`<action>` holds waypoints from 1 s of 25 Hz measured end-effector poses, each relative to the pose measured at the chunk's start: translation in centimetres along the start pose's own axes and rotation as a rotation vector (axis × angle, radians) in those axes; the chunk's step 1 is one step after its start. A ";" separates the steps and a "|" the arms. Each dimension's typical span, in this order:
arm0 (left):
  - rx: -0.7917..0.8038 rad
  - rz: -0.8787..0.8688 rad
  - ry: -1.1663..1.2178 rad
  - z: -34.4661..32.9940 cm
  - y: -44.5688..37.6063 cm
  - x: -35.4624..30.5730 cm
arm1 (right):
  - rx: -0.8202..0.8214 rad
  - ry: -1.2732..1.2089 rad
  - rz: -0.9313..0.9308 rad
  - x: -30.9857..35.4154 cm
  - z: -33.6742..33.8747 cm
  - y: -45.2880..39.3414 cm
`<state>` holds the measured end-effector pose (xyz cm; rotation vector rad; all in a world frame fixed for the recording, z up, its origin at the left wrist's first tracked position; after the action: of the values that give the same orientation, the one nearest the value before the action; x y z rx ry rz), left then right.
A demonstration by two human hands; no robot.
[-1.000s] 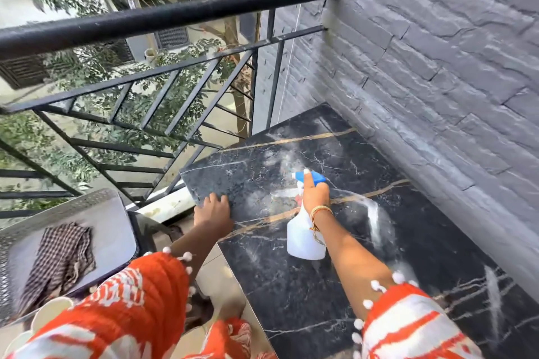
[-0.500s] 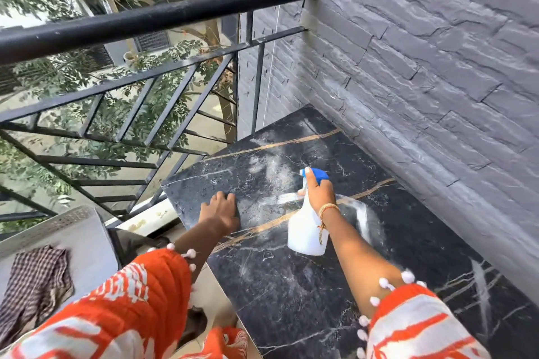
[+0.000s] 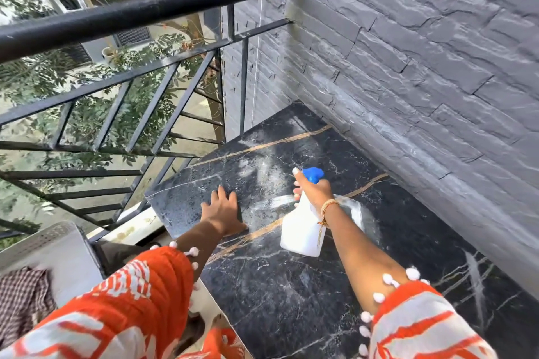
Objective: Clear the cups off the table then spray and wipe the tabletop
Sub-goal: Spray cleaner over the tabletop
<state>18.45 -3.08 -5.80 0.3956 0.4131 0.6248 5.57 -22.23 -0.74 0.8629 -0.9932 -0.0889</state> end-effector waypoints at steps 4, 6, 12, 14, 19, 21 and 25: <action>0.027 0.009 0.002 -0.1 -0.4 -0.3 | 0.011 -0.079 -0.019 0.8 -0.4 0.5; 0.032 0.019 -0.006 0.0 -0.5 -0.5 | -0.035 -0.126 0.009 1.4 -0.3 0.7; 0.029 -0.006 -0.027 0.3 -1.1 -0.7 | -0.092 -0.201 0.122 4.2 1.3 0.1; 0.038 -0.022 -0.024 0.2 -1.5 -0.8 | -0.158 -0.227 0.151 5.7 2.1 -0.5; 0.082 -0.029 -0.016 0.5 -2.1 -1.4 | -0.276 -0.176 0.140 7.7 4.4 -2.8; 0.091 -0.023 -0.028 0.3 -2.2 -1.4 | -0.312 -0.212 0.112 7.3 5.3 -3.7; 0.092 -0.010 -0.021 0.3 -2.4 -1.4 | -0.444 -0.258 0.094 6.1 7.2 -4.4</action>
<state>18.72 -5.78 -6.31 0.4878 0.4241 0.5932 4.86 -32.14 2.37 0.4020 -1.1950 -0.3346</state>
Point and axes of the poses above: each hand's wrist, its own y-axis away from the middle knuckle, its own z-axis out of the back of the hand, x = y × z, the point moved 4 cm from there along -y, towards the middle knuckle, and after that the axes turned 10 degrees about -z, right-handed, at the moved point
